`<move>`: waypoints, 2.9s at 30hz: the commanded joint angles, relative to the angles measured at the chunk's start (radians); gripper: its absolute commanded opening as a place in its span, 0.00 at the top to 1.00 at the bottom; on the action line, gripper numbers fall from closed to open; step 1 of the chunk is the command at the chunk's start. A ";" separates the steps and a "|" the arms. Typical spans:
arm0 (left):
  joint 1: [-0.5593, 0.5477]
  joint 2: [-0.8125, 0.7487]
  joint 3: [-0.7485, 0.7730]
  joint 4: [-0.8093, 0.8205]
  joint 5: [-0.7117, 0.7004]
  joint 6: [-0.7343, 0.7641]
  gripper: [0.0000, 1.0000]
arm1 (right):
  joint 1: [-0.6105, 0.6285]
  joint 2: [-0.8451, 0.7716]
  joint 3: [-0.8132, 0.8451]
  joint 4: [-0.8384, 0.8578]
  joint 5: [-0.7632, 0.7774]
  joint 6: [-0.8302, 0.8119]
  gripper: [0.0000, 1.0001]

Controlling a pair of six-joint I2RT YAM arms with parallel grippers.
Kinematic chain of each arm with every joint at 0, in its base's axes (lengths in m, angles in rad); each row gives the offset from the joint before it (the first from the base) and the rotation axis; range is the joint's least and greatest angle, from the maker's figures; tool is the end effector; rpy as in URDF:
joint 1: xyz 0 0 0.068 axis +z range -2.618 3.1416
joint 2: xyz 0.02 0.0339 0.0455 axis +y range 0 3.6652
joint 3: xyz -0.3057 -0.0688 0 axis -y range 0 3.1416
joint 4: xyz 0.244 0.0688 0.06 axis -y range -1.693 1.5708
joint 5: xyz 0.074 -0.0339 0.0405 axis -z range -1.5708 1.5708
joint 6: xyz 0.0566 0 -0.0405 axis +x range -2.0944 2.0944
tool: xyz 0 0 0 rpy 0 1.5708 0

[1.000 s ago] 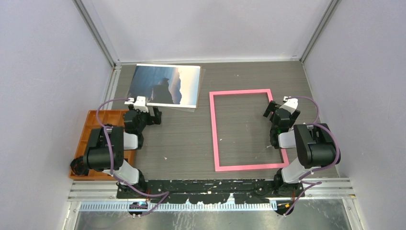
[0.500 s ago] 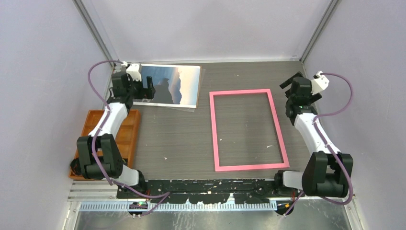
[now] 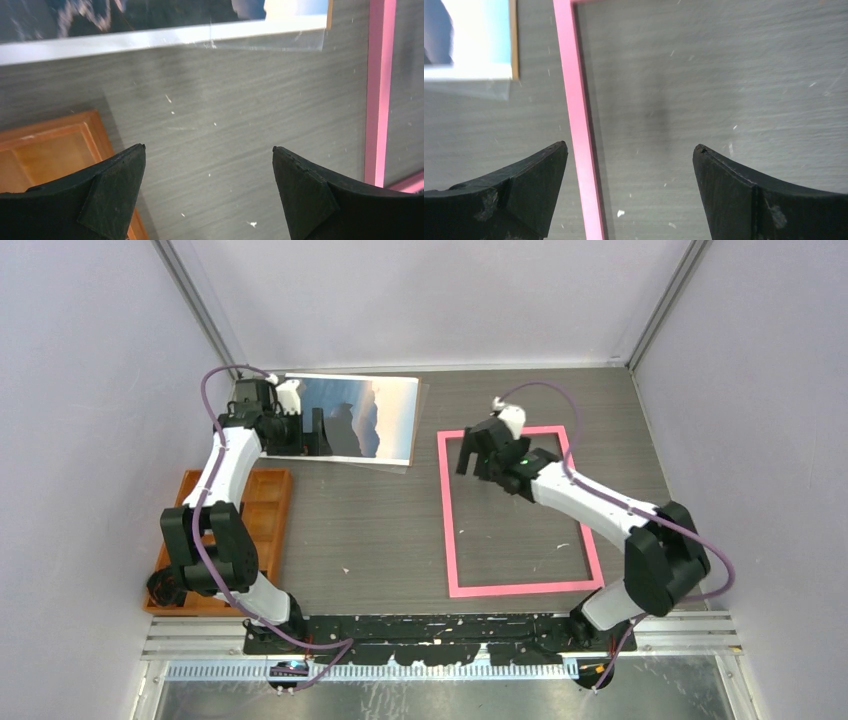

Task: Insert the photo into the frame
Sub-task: Turn over the photo frame at the center of the board.

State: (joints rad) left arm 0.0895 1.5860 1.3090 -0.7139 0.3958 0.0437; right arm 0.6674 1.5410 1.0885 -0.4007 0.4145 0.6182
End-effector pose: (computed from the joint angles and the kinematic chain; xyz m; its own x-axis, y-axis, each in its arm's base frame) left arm 0.3455 0.0091 0.3046 -0.8268 -0.0337 -0.5615 0.1642 0.9402 -0.2983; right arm 0.2806 0.1921 0.2716 -0.6900 0.1317 -0.7117 0.0508 0.9897 0.1339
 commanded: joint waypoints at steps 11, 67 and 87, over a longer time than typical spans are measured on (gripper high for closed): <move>-0.014 -0.013 0.022 -0.193 0.074 0.100 0.00 | 0.217 0.270 0.137 -0.083 0.086 0.033 0.06; -0.081 -0.049 0.074 -0.348 0.281 0.148 0.00 | 0.232 -0.059 0.474 0.298 -0.495 0.596 0.99; -0.325 0.049 0.077 -0.268 0.099 0.115 0.00 | 0.036 -0.085 -0.056 1.146 -0.795 1.061 0.99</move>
State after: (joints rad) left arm -0.2161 1.6180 1.3666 -1.0183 0.5354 0.1745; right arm 0.7204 1.4963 1.0492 0.5373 -0.2882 1.5860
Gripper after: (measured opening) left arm 0.996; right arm 0.291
